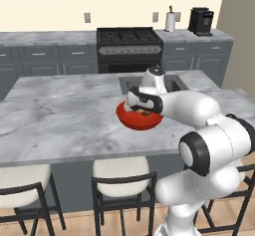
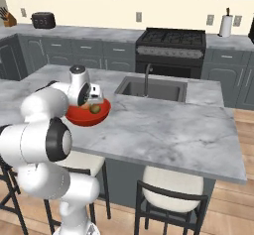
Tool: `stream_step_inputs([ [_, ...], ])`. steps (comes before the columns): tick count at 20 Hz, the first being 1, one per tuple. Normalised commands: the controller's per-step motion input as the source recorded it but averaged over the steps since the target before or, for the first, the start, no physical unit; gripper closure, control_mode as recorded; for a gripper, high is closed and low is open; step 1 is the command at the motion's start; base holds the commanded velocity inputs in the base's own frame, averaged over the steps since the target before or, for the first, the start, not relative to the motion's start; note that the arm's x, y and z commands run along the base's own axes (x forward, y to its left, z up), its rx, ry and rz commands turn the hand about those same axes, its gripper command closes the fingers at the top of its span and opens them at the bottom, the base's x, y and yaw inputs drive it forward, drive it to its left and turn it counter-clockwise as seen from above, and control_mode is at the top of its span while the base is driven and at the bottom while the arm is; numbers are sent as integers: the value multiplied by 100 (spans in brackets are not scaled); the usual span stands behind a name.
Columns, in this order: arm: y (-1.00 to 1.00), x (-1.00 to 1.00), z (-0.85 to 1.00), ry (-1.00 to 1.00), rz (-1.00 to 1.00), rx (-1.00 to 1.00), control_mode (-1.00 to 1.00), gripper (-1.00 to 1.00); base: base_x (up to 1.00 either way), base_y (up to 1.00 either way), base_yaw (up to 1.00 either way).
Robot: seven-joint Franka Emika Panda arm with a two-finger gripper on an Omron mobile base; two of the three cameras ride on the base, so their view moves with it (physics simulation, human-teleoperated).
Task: Retrieve the tangerine and apple from the fridge and place them into the bowl on the dining table.
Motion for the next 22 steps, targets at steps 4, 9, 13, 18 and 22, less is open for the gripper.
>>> stream_step_inputs([
  [4, 6, 16, -38, 15, 1, 0, -100, 100, 0, 0, 0],
  [9, 6, -7, -23, 7, 0, 0, -100, -100, 0, 0, 0],
  [13, -1, -34, -6, 1, 0, 0, -100, -100, 0, 0, 0],
  [18, -10, -32, 0, 0, 0, 0, -100, -100, 0, 0, 0],
  [22, -16, -20, 40, -6, 0, 0, -100, -100, 0, 0, 0],
])
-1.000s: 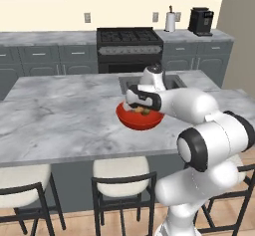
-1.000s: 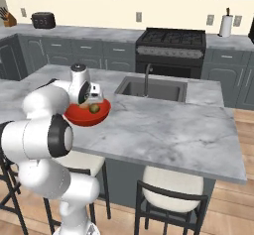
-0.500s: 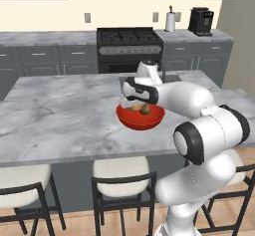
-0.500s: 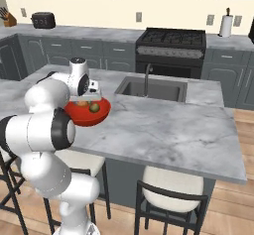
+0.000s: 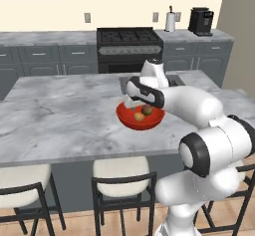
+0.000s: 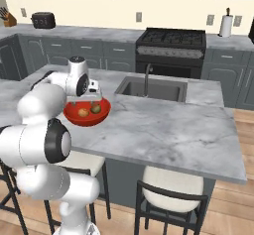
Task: Retrieve the tangerine and apple from the fridge and place them into the bowl on the dining table.
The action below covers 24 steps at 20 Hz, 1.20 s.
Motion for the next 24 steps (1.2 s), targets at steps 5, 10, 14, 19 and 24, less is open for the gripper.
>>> stream_step_inputs([
  [5, -3, -68, 100, -24, 0, -2, -100, -100, 0, 0, 0],
  [10, -35, -100, 82, -37, 0, 0, -100, -100, 0, 0, 0],
  [14, -51, -100, 70, -38, -2, 0, -100, -100, 0, 0, 0],
  [19, -36, -100, 30, -35, -1, 0, -100, -100, 0, 0, 0],
  [24, -14, -100, 12, -38, 0, 0, -100, -100, 0, 0, 0],
])
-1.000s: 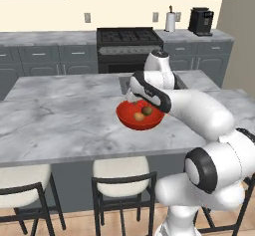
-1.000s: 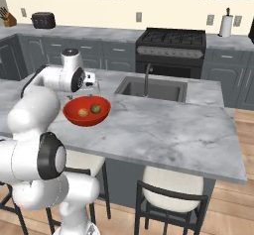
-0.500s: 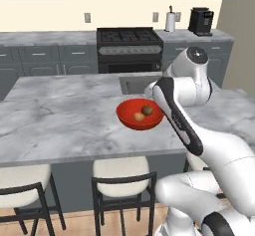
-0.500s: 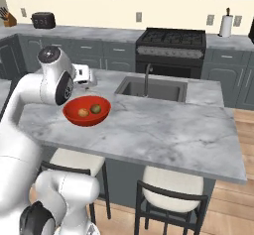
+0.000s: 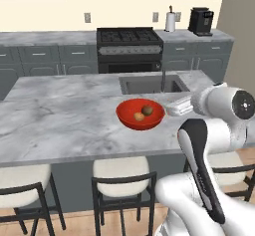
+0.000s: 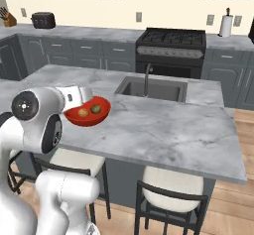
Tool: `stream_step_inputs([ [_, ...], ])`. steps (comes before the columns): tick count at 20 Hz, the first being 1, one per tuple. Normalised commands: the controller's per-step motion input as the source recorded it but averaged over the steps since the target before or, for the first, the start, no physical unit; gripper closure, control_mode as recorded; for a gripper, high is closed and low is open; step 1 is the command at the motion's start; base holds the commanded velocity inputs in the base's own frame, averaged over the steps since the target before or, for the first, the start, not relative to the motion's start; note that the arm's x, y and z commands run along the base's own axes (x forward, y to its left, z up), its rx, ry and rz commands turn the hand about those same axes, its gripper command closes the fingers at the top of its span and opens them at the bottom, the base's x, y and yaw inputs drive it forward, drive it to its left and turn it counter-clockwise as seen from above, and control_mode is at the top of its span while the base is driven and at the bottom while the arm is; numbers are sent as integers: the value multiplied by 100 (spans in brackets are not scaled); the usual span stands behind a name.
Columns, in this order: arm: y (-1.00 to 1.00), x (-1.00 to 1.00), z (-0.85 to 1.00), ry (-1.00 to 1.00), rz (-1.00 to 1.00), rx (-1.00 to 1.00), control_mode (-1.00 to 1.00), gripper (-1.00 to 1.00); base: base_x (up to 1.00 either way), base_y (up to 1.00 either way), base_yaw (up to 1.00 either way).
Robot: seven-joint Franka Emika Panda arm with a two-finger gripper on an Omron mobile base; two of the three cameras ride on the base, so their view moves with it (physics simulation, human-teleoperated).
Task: Retrieve the tangerine and apple from the fridge and place them into the bowl on the dining table.
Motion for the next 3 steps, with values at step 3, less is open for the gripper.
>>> stream_step_inputs([
  [3, -4, -100, 32, -27, 0, 0, -100, -100, 0, 0, 0],
])
